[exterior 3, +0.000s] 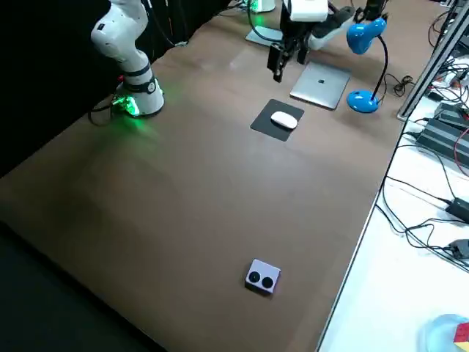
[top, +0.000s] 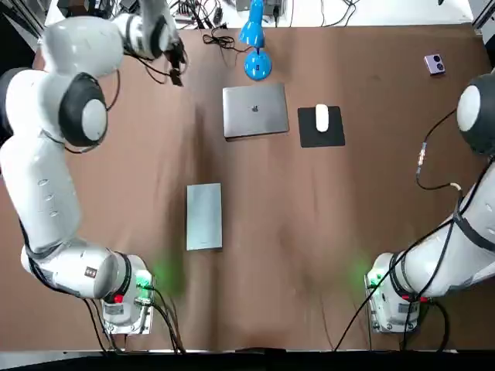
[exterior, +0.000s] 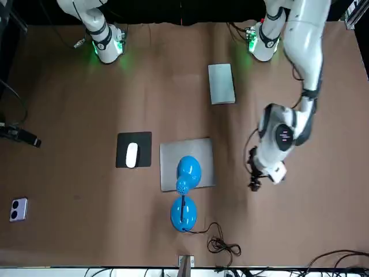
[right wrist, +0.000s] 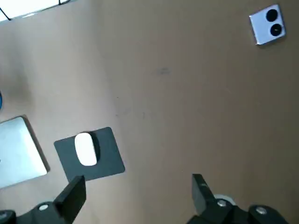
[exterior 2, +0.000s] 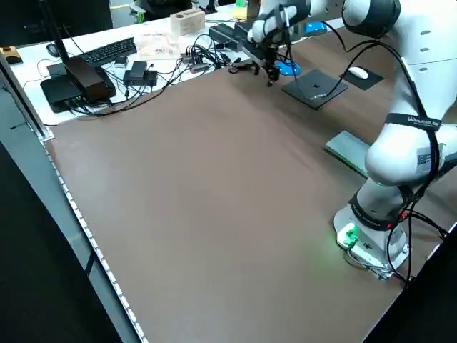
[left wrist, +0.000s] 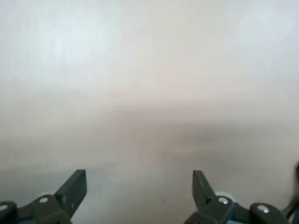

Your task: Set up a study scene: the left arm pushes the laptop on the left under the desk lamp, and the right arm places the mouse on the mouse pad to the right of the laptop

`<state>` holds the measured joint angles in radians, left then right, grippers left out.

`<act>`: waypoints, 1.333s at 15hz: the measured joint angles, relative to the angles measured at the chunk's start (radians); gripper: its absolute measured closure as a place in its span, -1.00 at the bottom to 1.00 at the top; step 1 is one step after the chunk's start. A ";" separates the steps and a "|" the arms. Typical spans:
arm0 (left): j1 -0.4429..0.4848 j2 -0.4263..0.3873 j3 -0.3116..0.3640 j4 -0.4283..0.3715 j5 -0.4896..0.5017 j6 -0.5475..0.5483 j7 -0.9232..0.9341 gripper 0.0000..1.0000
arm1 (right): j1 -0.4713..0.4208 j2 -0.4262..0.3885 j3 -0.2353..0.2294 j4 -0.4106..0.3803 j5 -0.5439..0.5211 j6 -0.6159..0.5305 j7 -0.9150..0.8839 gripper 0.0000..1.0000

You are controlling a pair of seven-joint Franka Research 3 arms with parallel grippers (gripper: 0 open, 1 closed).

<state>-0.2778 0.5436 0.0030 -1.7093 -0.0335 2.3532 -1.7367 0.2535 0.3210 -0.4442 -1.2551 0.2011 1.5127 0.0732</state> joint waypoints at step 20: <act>0.336 -0.212 -0.009 0.211 0.017 -0.295 1.382 -1.00 | -0.247 -0.240 0.336 -0.180 -0.072 0.008 0.000 -1.00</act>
<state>0.0586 0.3311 -0.0056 -1.4985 -0.0160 2.0580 -0.3544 0.0062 0.0810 -0.1078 -1.4351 0.1292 1.5204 0.0731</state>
